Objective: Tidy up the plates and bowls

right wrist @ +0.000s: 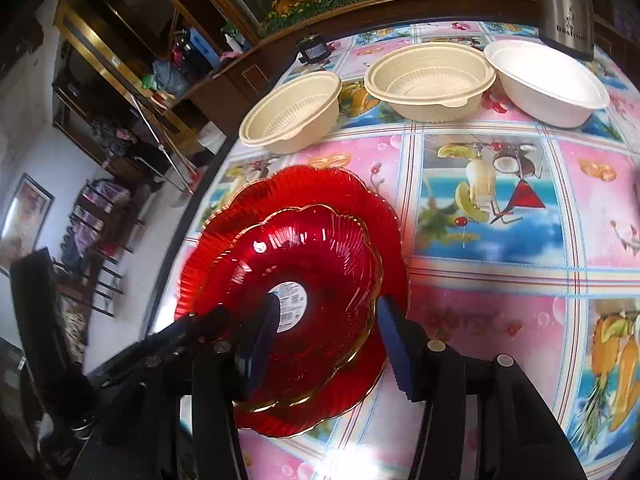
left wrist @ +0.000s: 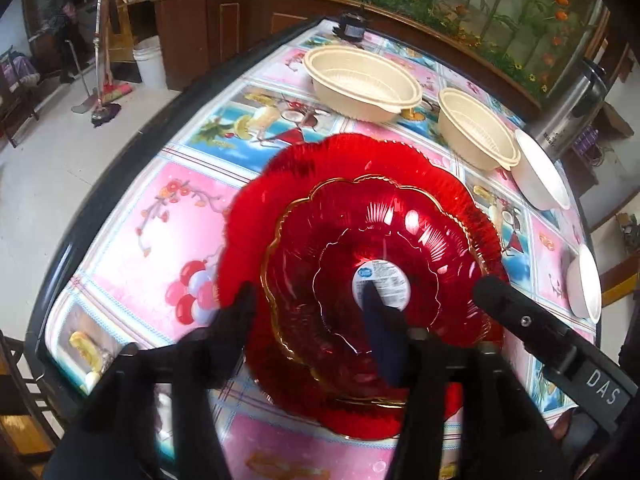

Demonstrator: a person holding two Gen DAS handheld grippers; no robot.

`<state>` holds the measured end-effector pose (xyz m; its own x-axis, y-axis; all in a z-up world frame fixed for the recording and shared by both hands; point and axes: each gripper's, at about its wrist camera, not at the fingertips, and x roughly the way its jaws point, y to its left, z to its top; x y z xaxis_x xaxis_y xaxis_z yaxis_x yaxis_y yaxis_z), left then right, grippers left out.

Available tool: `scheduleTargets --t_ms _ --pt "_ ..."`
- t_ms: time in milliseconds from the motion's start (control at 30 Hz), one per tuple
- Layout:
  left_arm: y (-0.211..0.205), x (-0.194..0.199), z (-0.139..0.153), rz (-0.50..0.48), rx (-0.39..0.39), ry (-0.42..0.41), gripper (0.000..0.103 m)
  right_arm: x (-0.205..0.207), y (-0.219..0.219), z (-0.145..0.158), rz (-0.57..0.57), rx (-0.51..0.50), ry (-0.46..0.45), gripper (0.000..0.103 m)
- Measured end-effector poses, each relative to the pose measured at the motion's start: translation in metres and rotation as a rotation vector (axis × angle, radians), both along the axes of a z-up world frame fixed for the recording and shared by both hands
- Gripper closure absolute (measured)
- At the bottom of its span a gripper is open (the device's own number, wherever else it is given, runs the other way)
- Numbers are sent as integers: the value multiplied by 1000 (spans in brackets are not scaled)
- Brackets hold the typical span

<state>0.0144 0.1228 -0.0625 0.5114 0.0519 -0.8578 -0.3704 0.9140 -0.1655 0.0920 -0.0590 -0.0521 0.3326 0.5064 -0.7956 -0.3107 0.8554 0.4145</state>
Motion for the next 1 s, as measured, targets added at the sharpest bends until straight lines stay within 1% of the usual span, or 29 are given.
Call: scheduleTargets --t_ms 33,67,167,200,267,367,433,567,667,767,900,1000 --pt "0 -3 3 4 3 -13 36 -1 -1 2 -2 2 -2 50" --pt "-1 -5 7 7 4 -24 35 -3 -4 4 -4 9 -5 48" --pt "1 -13 17 50 6 -57 31 -7 -13 10 -11 48 -8 36" --pt "0 -15 22 66 2 -81 29 -9 -18 12 -20 69 -10 36" --pt "-2 -15 28 74 -11 -107 28 -13 -29 15 -33 111 -10 35" --pt "-20 -10 36 44 -32 -138 28 -18 -51 19 -61 179 -1 35" --pt "-41 -3 41 -4 -26 -150 28 -21 -72 22 -88 215 -2 34" --pt "-93 19 45 -127 -44 -150 28 -28 -131 32 -191 267 -27 34" --pt "-146 46 41 -247 -73 -123 28 -34 -188 41 -303 281 -68 34" --pt "-190 67 36 -325 -96 -97 29 -32 -244 43 -429 278 -78 29" --pt "-243 97 25 -403 -116 -49 29 -22 -311 33 -588 279 -48 29" --pt "-276 118 13 -433 -102 -5 29 -6 -341 16 -645 292 9 29"
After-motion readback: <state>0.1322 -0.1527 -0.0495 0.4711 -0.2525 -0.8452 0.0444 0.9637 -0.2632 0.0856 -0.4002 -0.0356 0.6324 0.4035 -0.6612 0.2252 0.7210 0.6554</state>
